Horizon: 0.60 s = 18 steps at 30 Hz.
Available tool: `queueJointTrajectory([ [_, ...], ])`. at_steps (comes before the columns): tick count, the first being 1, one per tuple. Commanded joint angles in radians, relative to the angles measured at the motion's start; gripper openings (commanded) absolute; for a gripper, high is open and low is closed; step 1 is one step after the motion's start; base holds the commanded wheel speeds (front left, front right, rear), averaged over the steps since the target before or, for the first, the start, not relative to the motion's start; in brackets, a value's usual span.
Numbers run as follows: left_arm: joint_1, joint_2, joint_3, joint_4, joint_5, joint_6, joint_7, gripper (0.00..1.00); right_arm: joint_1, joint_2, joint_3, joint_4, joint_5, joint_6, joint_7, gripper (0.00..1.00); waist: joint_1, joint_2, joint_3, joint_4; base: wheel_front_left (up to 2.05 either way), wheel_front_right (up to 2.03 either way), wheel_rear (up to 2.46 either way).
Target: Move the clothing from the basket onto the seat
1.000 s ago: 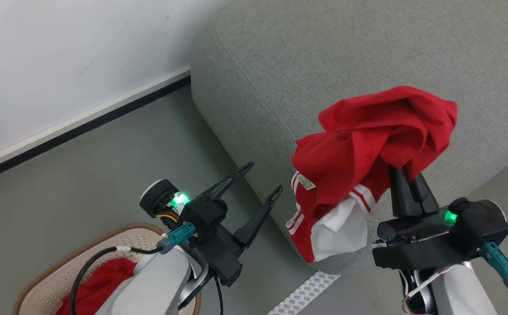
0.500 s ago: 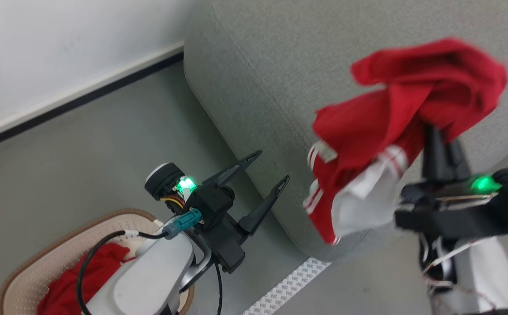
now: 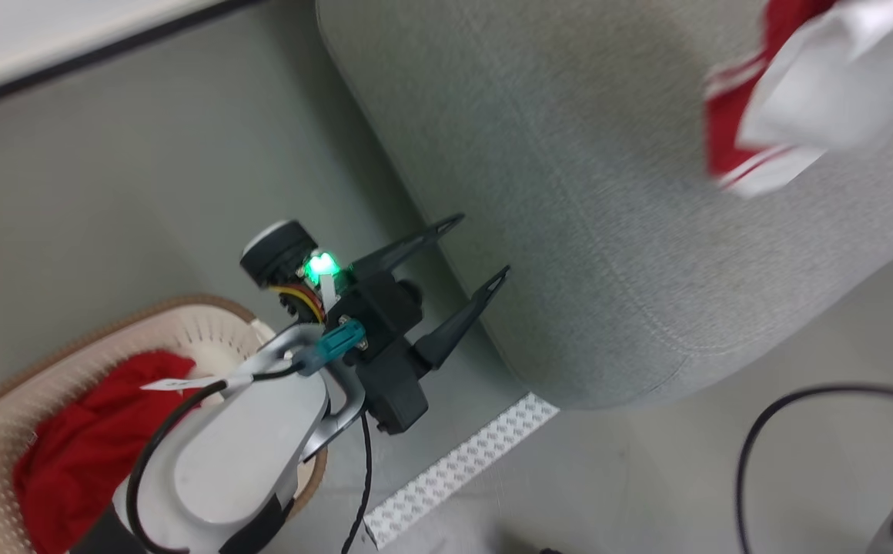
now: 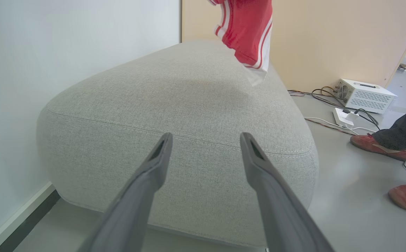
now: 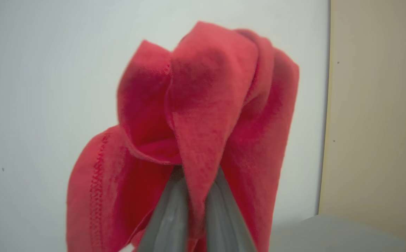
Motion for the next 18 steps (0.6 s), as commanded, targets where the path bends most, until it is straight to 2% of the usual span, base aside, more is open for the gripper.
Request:
queueJointTrajectory([
  [1,-0.035,0.014,-0.014,-0.021,0.014,0.001,0.020,1.00,-0.078,-0.037,-0.013,0.023,0.017,0.000,-0.001,0.00,-0.0002,-0.0002,0.128,0.021,0.00,0.00,0.00],
  [13,-0.147,0.050,-0.081,-0.087,0.014,0.000,0.097,1.00,-0.307,-0.155,-0.077,0.142,0.046,0.000,-0.001,0.00,-0.0002,-0.0002,0.296,0.062,0.00,0.00,0.00],
  [18,-0.147,0.066,-0.077,-0.099,0.001,0.006,0.109,1.00,-0.286,-0.152,-0.131,0.219,0.041,0.000,-0.001,0.00,-0.0002,-0.0002,0.337,0.074,0.00,0.00,0.00],
])
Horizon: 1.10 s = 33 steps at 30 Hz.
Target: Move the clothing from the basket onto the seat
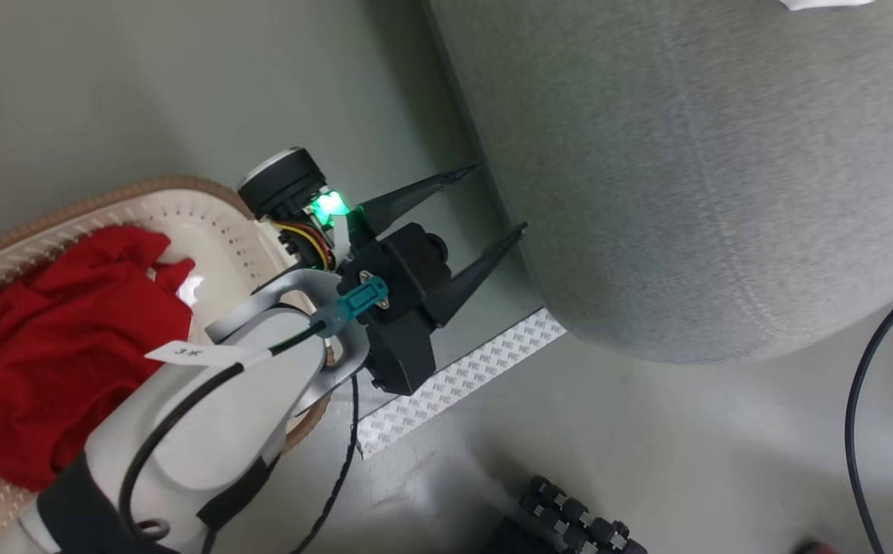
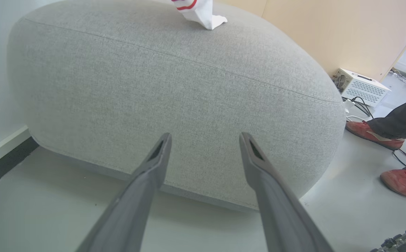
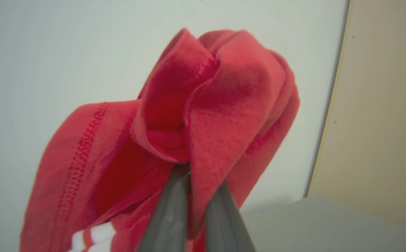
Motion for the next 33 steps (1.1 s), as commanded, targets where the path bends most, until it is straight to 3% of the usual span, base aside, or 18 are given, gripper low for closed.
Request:
queueJointTrajectory([
  [1,-0.001,0.012,0.004,-0.006,-0.001,0.004,0.004,1.00,0.020,0.006,-0.020,0.020,-0.007,0.000,-0.001,0.00,-0.0002,-0.0002,0.051,0.026,0.00,0.00,0.00],
  [12,0.022,0.055,-0.020,-0.059,0.019,0.013,0.032,1.00,0.061,0.090,-0.052,0.346,0.019,0.000,-0.001,0.00,-0.0002,-0.0002,0.062,0.020,0.00,0.00,0.00],
  [21,0.054,0.077,-0.011,-0.076,-0.009,0.039,0.049,1.00,0.009,0.093,-0.023,0.571,-0.028,0.000,-0.001,0.00,-0.0002,-0.0002,0.029,-0.008,0.00,0.00,0.00],
  [22,0.057,0.080,-0.009,-0.076,-0.012,0.042,0.049,1.00,0.013,0.099,-0.029,0.575,-0.039,0.000,-0.001,0.37,-0.0002,-0.0002,0.022,-0.011,0.00,0.00,0.00],
  [23,0.057,0.081,-0.007,-0.077,-0.015,0.046,0.048,1.00,0.020,0.102,-0.032,0.575,-0.055,0.000,-0.001,1.00,-0.0002,-0.0002,0.015,-0.013,0.00,0.00,0.00],
  [33,0.094,0.064,0.017,-0.052,-0.042,0.095,-0.004,1.00,0.175,0.164,-0.048,0.461,-0.141,0.000,-0.001,1.00,-0.0002,-0.0002,-0.075,0.012,0.00,0.00,0.00],
])
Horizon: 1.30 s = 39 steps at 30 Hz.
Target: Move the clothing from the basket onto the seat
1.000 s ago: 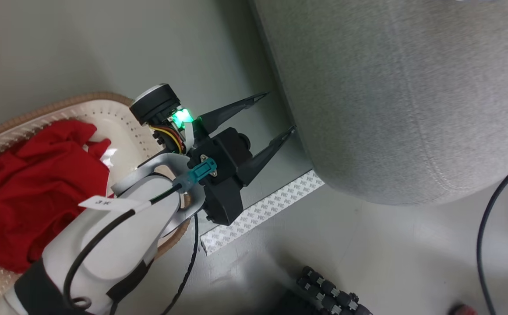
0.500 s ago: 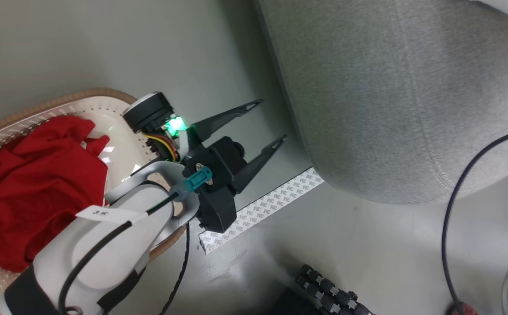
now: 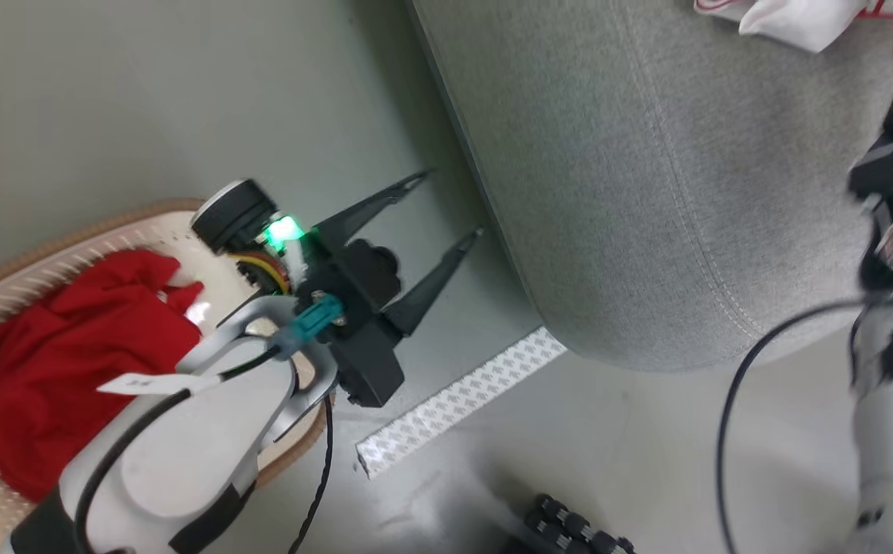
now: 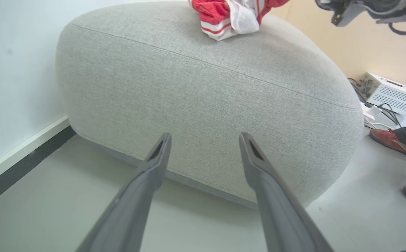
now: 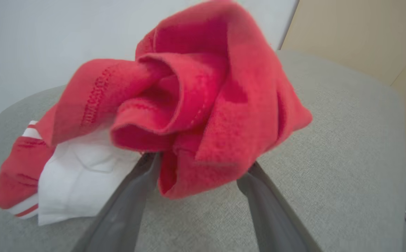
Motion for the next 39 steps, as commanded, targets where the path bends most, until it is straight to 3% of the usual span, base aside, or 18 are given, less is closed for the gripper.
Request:
queueJointTrajectory([
  [1,0.029,-0.001,0.001,0.008,-0.011,0.006,-0.009,1.00,0.027,0.008,0.003,-0.006,-0.007,0.000,-0.001,1.00,0.0001,0.0000,-0.035,0.023,0.00,0.00,0.00],
  [9,0.119,-0.026,0.062,0.086,-0.066,0.097,-0.124,1.00,0.253,0.091,0.132,-0.097,-0.007,0.000,-0.001,1.00,0.0001,0.0000,-0.177,0.120,0.00,0.00,0.00],
  [13,0.171,-0.038,0.091,0.112,-0.097,0.130,-0.173,1.00,0.303,0.095,0.217,-0.094,0.015,0.000,-0.001,1.00,0.0001,0.0000,-0.250,0.176,0.00,0.00,0.00],
  [20,0.282,-0.064,0.174,0.127,-0.161,0.193,-0.219,1.00,0.347,0.009,0.438,-0.142,0.046,0.000,-0.001,1.00,0.0001,0.0000,-0.379,0.293,0.00,0.00,0.00],
  [27,0.417,-0.075,0.302,0.066,-0.173,0.246,-0.224,1.00,0.401,-0.063,0.572,-0.265,0.065,0.000,-0.001,1.00,0.0001,0.0000,-0.487,0.370,0.00,0.00,0.00],
  [39,0.685,-0.111,0.556,-0.059,-0.112,0.277,-0.225,1.00,0.573,-0.075,0.616,-0.426,0.047,0.000,-0.001,1.00,0.0001,0.0000,-0.659,0.445,0.00,0.00,0.00],
])
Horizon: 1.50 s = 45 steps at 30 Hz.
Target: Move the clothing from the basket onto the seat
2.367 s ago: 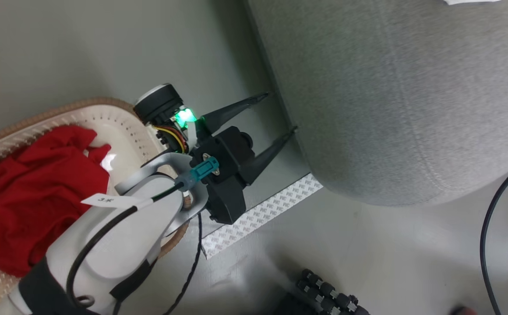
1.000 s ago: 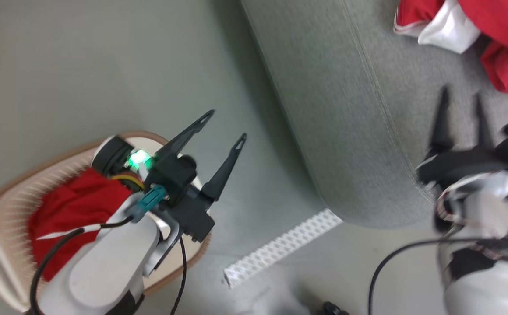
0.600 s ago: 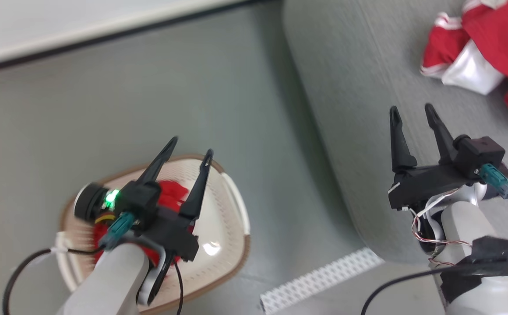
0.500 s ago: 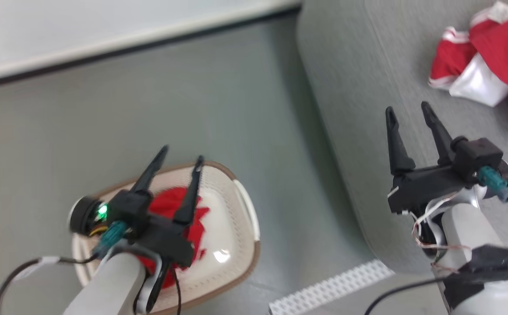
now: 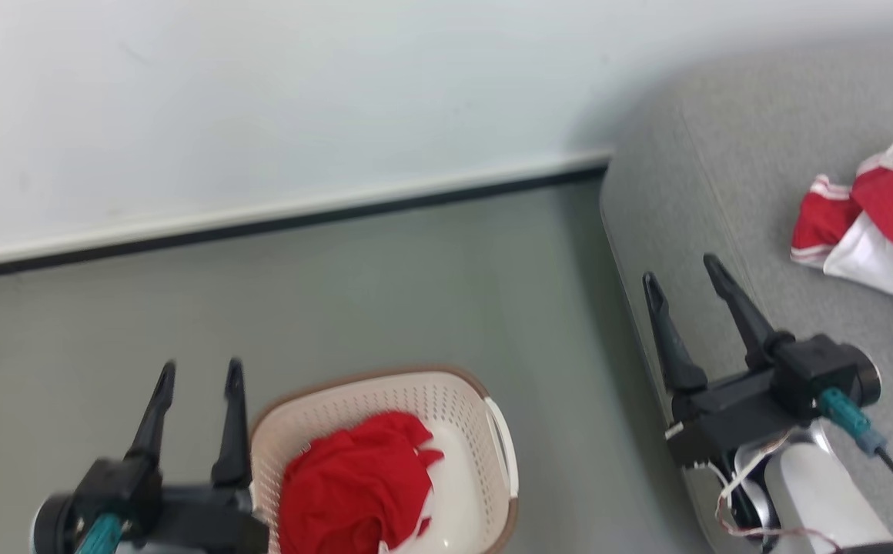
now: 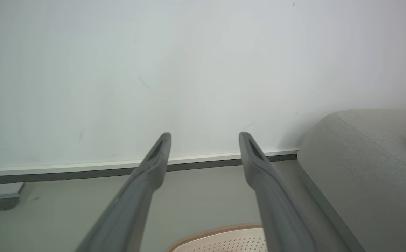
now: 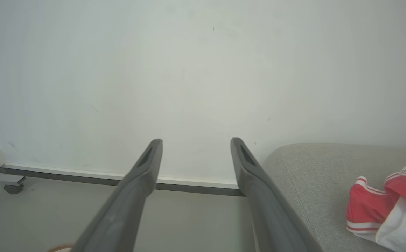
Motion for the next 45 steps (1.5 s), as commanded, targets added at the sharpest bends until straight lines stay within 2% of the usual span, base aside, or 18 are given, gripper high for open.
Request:
queueJointTrajectory([
  [1,0.041,-0.003,0.015,-0.012,0.012,0.003,-0.005,1.00,0.027,0.002,-0.003,-0.012,-0.011,0.000,-0.001,1.00,0.0002,0.0002,-0.105,0.071,0.00,0.00,0.00],
  [8,0.206,-0.015,0.117,-0.087,0.082,-0.016,-0.005,1.00,0.137,0.037,-0.023,-0.076,-0.037,0.000,-0.001,1.00,0.0002,0.0002,-0.183,0.070,0.00,0.00,0.00],
  [16,0.302,-0.055,0.185,-0.155,0.150,-0.093,-0.005,1.00,0.212,0.059,-0.023,-0.107,-0.063,0.000,-0.001,1.00,0.0002,0.0002,-0.205,0.061,0.00,0.00,0.00],
  [24,0.349,-0.108,0.220,-0.122,0.181,-0.172,-0.005,1.00,0.294,0.075,-0.018,-0.091,-0.072,0.000,-0.001,1.00,0.0002,0.0002,-0.237,0.054,0.00,0.00,0.00],
  [31,0.375,-0.134,0.253,-0.087,0.204,-0.217,-0.005,1.00,0.335,0.089,-0.019,-0.091,-0.065,0.000,-0.001,1.00,0.0002,0.0002,-0.268,0.045,0.00,0.00,0.00],
  [45,0.389,-0.158,0.273,-0.067,0.239,-0.239,-0.005,1.00,0.346,0.101,-0.019,-0.057,-0.063,0.000,-0.001,1.00,0.0002,0.0002,-0.273,0.034,0.00,0.00,0.00],
])
